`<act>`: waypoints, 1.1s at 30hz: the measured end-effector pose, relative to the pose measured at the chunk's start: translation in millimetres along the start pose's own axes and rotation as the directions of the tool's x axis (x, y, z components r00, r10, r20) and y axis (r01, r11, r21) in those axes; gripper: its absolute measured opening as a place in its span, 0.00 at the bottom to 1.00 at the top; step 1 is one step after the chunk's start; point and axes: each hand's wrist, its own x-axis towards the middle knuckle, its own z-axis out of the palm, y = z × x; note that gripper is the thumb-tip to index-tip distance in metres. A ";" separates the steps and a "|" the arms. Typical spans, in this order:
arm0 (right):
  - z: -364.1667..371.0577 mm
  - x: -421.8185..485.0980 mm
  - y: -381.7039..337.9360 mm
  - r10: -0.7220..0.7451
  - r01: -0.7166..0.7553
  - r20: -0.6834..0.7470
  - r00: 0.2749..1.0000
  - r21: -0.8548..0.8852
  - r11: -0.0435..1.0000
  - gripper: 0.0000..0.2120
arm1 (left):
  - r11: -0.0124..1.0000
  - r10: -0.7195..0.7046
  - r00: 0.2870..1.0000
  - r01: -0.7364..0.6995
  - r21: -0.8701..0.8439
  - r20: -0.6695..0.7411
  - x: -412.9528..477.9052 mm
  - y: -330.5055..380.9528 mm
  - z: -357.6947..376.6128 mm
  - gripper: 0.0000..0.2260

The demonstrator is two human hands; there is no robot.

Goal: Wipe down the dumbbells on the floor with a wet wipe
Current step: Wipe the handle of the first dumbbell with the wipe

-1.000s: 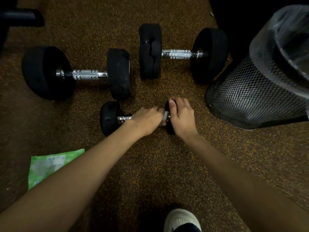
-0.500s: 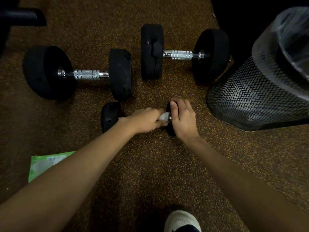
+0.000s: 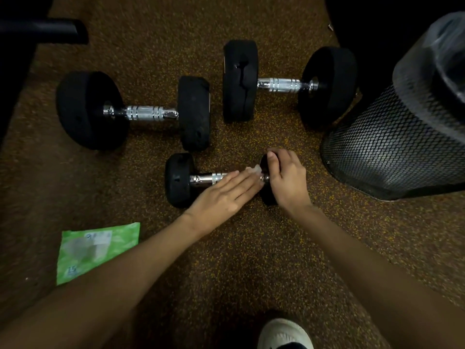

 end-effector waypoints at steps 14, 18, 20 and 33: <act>-22.3 11.7 -15.8 0.127 -0.101 0.222 0.967 -0.125 0.987 0.18 | 0.897 -0.192 0.973 0.227 -0.380 0.128 -33.2 -3.0 -55.0 0.18; -35.0 27.0 -48.7 0.020 0.005 0.179 0.984 -0.141 0.990 0.13 | 0.625 -0.517 0.855 0.410 -0.664 0.041 -16.2 -19.7 -88.7 0.10; -38.1 41.0 -77.8 0.032 -0.035 0.230 0.973 0.010 0.999 0.09 | 0.550 -0.646 0.763 0.449 -0.704 -0.017 -7.1 -36.2 -104.8 0.11; -11.8 129.8 -250.6 -0.053 -0.451 0.637 0.769 0.600 0.661 0.12 | 0.412 -0.737 0.676 0.475 -0.778 0.022 -19.8 -156.8 -200.0 0.20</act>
